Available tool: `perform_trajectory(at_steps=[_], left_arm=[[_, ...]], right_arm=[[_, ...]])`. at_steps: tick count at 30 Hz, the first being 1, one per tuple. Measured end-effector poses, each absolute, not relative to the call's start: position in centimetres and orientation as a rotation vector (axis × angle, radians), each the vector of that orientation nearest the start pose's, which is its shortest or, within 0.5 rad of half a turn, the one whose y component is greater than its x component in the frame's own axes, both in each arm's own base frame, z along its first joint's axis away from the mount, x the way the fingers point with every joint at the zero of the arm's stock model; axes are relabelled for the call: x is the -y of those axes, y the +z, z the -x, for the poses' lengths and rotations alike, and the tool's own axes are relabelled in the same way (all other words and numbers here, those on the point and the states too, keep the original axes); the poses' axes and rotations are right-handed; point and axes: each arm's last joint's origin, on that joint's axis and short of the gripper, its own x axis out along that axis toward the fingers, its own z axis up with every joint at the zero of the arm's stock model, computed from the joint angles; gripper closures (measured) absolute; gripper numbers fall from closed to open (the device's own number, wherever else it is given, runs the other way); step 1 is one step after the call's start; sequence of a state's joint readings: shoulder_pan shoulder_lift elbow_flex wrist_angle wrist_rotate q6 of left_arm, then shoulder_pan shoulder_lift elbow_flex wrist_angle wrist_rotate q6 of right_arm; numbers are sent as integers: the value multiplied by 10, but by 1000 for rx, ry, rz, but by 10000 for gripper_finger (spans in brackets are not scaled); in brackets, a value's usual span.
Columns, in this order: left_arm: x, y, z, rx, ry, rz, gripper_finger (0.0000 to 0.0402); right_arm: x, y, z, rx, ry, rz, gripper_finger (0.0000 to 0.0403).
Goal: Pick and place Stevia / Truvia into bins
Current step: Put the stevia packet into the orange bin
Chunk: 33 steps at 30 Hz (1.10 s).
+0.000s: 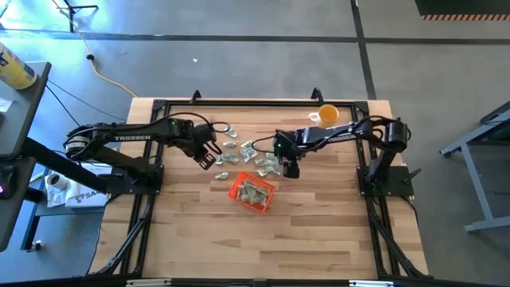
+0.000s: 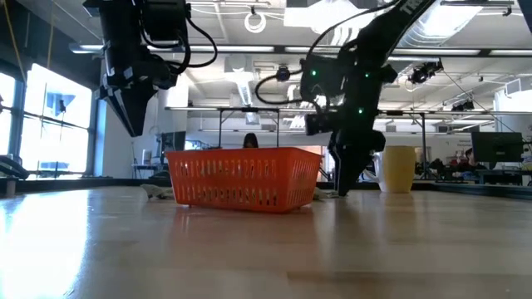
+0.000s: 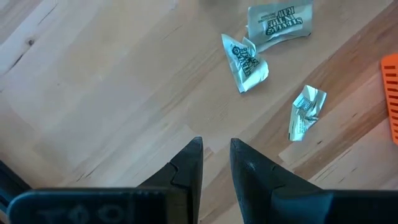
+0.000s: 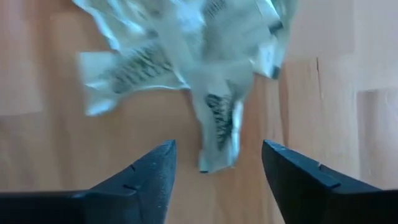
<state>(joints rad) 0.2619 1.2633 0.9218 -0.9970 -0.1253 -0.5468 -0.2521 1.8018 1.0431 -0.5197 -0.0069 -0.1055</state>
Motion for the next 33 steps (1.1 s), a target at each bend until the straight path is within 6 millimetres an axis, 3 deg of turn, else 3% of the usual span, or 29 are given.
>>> perform_trajectory(at_steps=[6, 9, 12, 16, 20, 23, 26, 28, 33], left_arm=[[-59, 236, -205, -1228, 670, 526, 286], [-59, 236, -205, -1229, 670, 525, 286], [-59, 236, -205, -1230, 670, 525, 286], [-59, 236, -205, -1231, 668, 523, 286], [-58, 236, -205, -1231, 657, 530, 286], [-57, 235, -207, -1247, 588, 530, 286], [-58, 231, -211, -1257, 553, 543, 286], [-58, 228, -215, -1269, 531, 559, 286], [-58, 216, -228, -1284, 501, 568, 286]], right_arm=[[87, 121, -320, -1332, -176, -151, 245], [86, 117, -320, -1347, -179, -237, 315], [79, 126, -323, -1351, -167, -251, 385], [66, 153, -328, -1342, -180, -242, 383], [44, 207, -345, -1169, -117, -203, 393], [25, 228, -360, -1086, -36, -205, 390], [11, 231, -376, -1045, 83, -233, 397], [4, 224, -387, -1051, 150, -271, 391], [-9, 201, -399, -1109, 144, -254, 320]])
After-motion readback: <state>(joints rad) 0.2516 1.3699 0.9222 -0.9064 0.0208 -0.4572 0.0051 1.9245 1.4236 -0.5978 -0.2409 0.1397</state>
